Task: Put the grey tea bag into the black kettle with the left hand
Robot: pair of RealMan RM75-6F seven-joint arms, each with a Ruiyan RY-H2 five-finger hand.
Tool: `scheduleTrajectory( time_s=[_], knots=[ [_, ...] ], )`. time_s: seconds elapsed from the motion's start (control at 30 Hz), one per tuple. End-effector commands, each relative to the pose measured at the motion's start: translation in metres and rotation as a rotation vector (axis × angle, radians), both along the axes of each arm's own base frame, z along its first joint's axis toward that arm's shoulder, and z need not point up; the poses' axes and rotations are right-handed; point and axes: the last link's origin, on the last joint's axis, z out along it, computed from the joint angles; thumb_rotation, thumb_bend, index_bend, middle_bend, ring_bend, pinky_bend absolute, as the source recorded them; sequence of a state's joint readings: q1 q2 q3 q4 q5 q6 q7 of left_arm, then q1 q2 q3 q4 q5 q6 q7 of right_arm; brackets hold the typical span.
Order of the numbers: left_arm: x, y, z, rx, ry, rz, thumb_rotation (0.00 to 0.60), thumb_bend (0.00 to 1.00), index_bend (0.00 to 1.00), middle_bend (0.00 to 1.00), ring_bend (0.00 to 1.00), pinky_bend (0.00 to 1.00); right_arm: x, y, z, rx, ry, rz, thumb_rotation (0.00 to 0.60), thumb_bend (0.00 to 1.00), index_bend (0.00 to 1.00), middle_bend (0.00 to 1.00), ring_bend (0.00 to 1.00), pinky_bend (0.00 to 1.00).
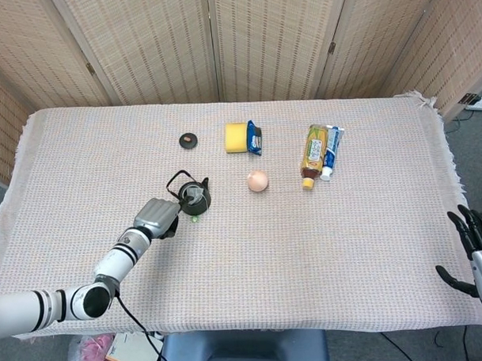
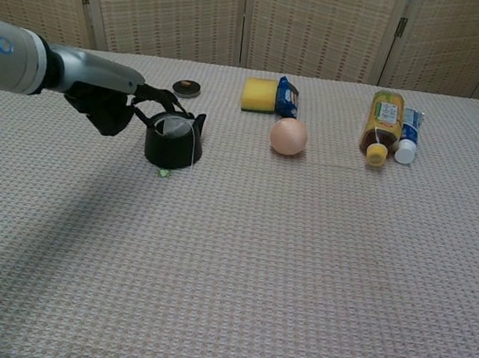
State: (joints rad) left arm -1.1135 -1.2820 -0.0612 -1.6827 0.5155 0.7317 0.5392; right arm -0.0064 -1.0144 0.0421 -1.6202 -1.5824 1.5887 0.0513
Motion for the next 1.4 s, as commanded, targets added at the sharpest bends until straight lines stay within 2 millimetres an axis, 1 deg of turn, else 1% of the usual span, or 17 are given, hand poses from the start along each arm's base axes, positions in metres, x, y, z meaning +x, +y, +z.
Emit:
scheduleTrajectory(
  time_s=[0.03,0.17,0.33,0.47,0.8,1.4],
  knots=[
    [0.003,0.001,-0.005,-0.007,0.009,-0.005,0.6,0.98,0.0,1.0,1.0,1.0,0.0,0.0,0.0,0.0,0.0,0.0,0.6,0.14,0.0,0.0,0.0,0.0],
    [0.004,0.003,-0.012,-0.014,0.013,0.005,0.6,0.98,0.0,1.0,1.0,1.0,0.0,0.001,0.001,-0.003,-0.003,0.0,0.6,0.14,0.0,0.0,0.0,0.0],
    [0.01,0.004,-0.022,-0.009,0.03,-0.029,0.6,0.98,0.0,1.0,1.0,1.0,0.0,0.001,-0.002,0.016,0.001,0.002,0.6,0.14,0.0,0.0,0.0,0.0],
    [0.013,0.007,-0.025,0.006,0.043,-0.042,0.6,0.98,0.0,1.0,1.0,1.0,0.001,0.003,-0.001,0.009,0.004,0.011,0.6,0.14,0.0,0.0,0.0,0.0],
    [0.006,0.011,-0.032,0.012,0.072,-0.043,0.6,0.98,0.0,1.0,1.0,1.0,0.001,0.004,0.0,-0.001,0.003,0.014,0.6,0.14,0.0,0.0,0.0,0.0],
    [-0.006,0.019,-0.032,0.023,0.086,-0.032,0.6,0.98,0.04,1.0,1.0,1.0,0.001,0.002,-0.001,0.0,0.007,0.007,0.6,0.14,0.0,0.0,0.0,0.0]
  ],
)
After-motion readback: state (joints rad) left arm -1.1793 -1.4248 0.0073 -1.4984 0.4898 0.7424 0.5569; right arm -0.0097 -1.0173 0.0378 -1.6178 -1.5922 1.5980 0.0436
